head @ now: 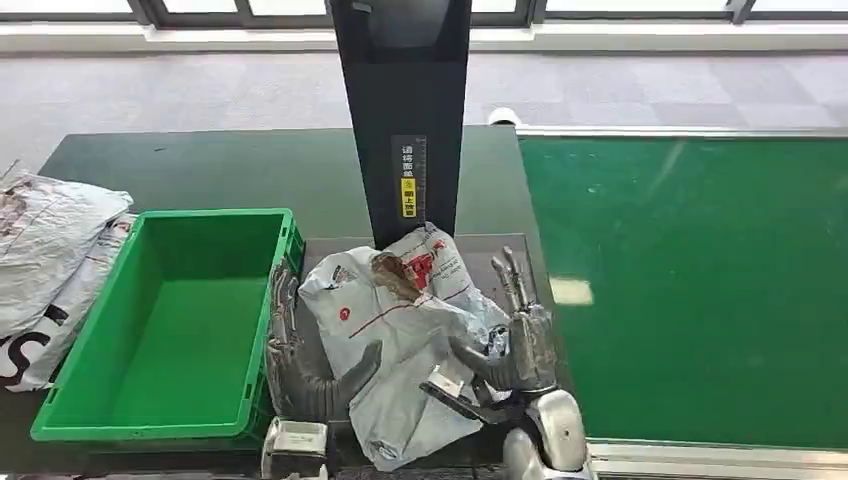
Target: Moved the parcel from conveyor to table for the left to box.
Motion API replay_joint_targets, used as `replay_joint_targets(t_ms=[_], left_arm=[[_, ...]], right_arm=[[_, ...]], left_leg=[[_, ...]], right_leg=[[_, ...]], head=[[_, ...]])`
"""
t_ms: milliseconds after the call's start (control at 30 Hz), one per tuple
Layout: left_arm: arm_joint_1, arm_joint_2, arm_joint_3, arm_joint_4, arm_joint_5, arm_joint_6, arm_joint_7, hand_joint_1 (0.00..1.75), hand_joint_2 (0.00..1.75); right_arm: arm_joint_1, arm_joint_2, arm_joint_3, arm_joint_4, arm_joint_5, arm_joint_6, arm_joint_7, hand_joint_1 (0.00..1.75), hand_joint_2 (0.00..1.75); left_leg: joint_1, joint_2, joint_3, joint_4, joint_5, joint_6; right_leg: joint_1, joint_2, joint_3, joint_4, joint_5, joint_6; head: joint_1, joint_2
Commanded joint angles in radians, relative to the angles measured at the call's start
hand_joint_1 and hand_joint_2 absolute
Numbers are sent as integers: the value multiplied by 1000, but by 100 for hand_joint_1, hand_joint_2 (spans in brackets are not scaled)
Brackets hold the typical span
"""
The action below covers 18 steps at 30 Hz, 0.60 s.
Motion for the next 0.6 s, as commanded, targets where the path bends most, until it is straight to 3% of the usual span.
replay_joint_targets(t_ms=[33, 133, 167, 233, 333, 600], left_arm=[[-79, -116, 85, 266, -379, 15, -36, 0, 175], [-156, -117, 83, 397, -512, 15, 56, 0, 175], [-195, -122, 71, 469, -597, -5, 142, 0, 175], [-195, -122, 71, 469, -597, -5, 142, 0, 175], [-280, -128, 56, 639, -726, -46, 278, 0, 175], [-296, -129, 55, 672, -733, -59, 293, 0, 175]], right_arm=[[121, 22, -138, -614, -258, 3, -196, 0, 175], [121, 22, -102, -686, -280, 3, -196, 0, 175], [118, 22, -74, -701, -278, 3, -196, 0, 175], [118, 22, -74, -701, -278, 3, -196, 0, 175], [106, 22, -29, -745, -270, 3, -196, 0, 175], [106, 22, -26, -749, -270, 3, -196, 0, 175]], left_leg=[[-1, -4, 0, -1, 1, 2], [-3, -2, -1, -1, 1, 2], [-3, -2, 0, 0, 1, 1], [-3, -2, 0, -1, 1, 1], [-2, 1, 2, -1, 1, 1], [-2, 4, 3, -1, 0, 1]], right_leg=[[-1, -5, 2, -2, 0, 1], [-2, -4, 0, -1, 0, 1], [-2, -3, 0, 0, 0, 0], [-2, -3, 1, -1, 1, 1], [-2, -1, 2, -2, 2, 1], [0, 1, 2, -2, 2, 0]], head=[[0, 0], [0, 0], [0, 0], [0, 0], [0, 0], [0, 0]])
